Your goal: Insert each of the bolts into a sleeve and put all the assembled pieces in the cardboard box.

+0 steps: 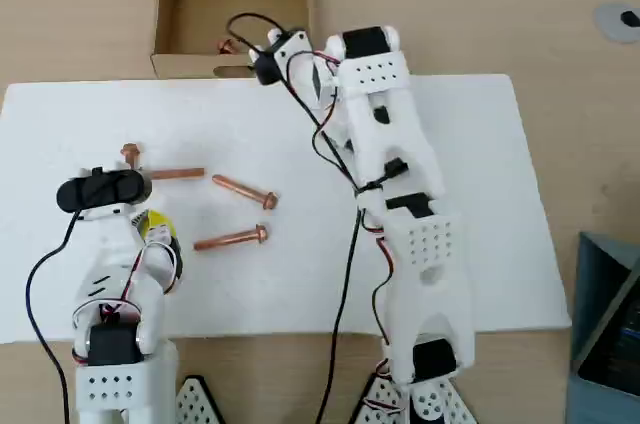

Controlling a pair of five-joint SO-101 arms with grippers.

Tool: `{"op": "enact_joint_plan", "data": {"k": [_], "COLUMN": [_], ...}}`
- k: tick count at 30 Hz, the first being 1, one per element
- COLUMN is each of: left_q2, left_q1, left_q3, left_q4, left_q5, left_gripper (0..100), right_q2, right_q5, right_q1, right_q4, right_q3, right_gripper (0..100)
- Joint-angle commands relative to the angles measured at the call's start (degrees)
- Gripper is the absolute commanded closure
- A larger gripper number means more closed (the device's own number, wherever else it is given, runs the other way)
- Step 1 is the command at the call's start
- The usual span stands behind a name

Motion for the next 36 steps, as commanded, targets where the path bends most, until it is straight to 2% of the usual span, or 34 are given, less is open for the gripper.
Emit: {"op": "enact_joint_plan", "data": {"k": [1,4,22,27,31,36], "left_q2": [-0.48,-0.48,-0.48,-0.48,-0.48,-0.48], "left_q1": [0.0,0.0,0.09,0.09,0.09,0.09], "left_q3": [0.44,0.44,0.44,0.44,0.44,0.44], "left_q4": [0.18,0.18,0.18,0.18,0.18,0.18], "left_q5": [-0.18,-0.18,-0.18,-0.18,-0.18,-0.18], "left_gripper": [100,100,100,100,100,100], "right_q2": [-0.22,0.13,9.63,12.44,12.79,12.62], "right_q5": [0.35,1.23,2.02,1.93,1.93,1.67], "right_q1": [0.57,0.75,2.86,3.91,3.91,3.82], "right_q4": [1.41,1.32,-1.14,-1.85,-1.85,1.32], "right_q3": [-4.44,-4.53,-4.97,-4.97,-4.97,-10.77], "right_gripper": [85.8,81.3,82.8,89.1,98.5,98.8]}}
